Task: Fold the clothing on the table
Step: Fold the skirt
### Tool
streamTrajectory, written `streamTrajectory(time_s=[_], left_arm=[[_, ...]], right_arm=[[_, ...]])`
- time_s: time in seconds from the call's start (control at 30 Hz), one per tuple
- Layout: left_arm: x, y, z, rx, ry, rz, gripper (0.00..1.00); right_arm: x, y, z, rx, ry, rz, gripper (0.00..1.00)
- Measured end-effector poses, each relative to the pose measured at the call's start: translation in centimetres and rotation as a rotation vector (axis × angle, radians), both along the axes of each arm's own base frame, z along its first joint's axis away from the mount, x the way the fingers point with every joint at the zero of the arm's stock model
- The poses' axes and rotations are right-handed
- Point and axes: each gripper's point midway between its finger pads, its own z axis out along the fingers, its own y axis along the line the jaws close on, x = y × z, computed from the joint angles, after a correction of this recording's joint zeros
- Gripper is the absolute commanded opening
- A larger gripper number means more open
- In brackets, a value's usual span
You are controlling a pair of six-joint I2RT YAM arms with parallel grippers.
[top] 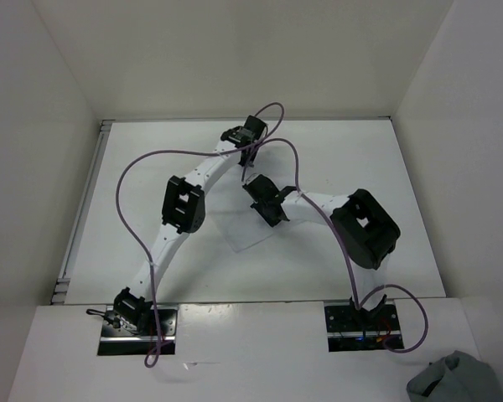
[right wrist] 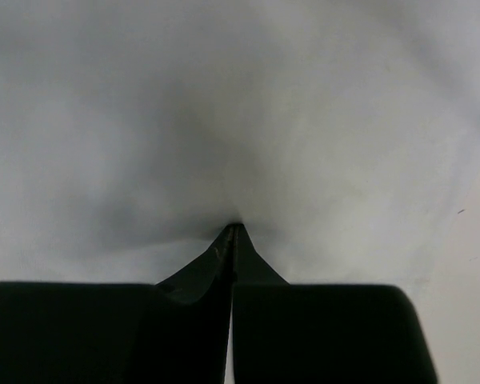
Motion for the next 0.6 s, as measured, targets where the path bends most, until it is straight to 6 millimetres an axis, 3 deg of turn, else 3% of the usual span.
streamTrajectory(time_s=[0.17, 0.43, 0.5, 0.6], left_arm=[[-0.9, 2.1, -0.2, 0.001, 0.033, 0.066, 0.0], [-7.0, 3.1, -0.5, -0.064, 0.131, 0.05, 0.0], [-9.0, 2.7, -0.6, -0.088, 0.162, 0.029, 0.0], [-12.5, 0.7, -0.7, -0.136, 0.217, -0.027, 0.0]], right_arm=[[3.4, -1.4, 0.2, 0.04, -0.001, -0.085, 0.0], [11.7, -9.8, 0.8, 0.186, 0.007, -0.342, 0.0], [12.8, -10.1, 1.2, 0.225, 0.008, -0.35, 0.0], [13.4, -9.0, 2.0, 0.286, 0.014, -0.313, 0.0]])
